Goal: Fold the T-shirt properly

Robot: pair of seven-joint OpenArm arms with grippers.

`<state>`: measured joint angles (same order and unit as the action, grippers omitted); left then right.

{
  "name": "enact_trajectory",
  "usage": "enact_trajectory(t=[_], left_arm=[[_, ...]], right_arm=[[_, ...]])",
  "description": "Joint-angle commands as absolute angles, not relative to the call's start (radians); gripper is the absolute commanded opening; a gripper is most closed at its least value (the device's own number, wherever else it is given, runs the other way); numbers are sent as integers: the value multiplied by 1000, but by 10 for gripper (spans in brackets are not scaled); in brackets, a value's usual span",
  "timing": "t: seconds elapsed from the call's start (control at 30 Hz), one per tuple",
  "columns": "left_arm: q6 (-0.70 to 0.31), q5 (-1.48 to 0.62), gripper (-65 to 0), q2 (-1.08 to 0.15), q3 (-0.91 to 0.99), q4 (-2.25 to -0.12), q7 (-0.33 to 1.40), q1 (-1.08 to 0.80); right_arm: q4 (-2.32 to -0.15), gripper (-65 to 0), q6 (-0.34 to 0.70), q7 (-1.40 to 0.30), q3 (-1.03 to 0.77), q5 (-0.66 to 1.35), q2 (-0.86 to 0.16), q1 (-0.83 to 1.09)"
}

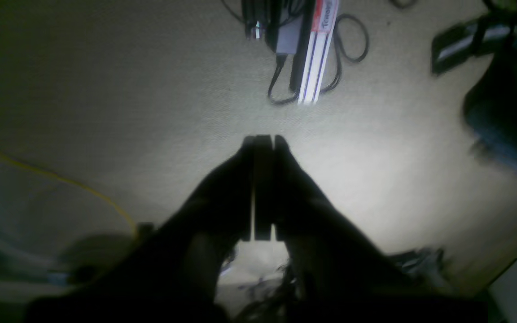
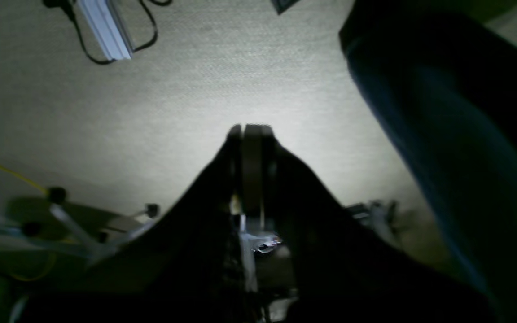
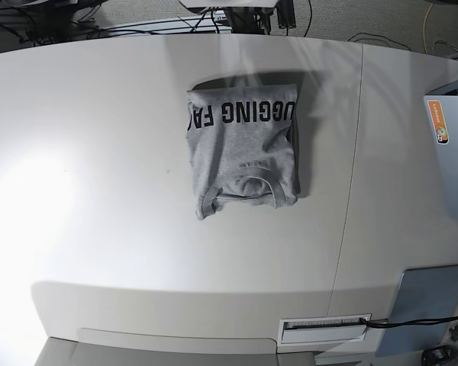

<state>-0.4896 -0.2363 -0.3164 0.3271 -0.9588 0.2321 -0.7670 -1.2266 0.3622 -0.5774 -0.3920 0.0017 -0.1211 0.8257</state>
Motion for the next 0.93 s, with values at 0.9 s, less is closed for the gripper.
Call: enact_trajectory(t=[0.9], left_arm=[[-376,4,-570,-101,329,-335,78,-263]], right_arm=[[-388,-650,482,-69,-398,-80,-247,297]])
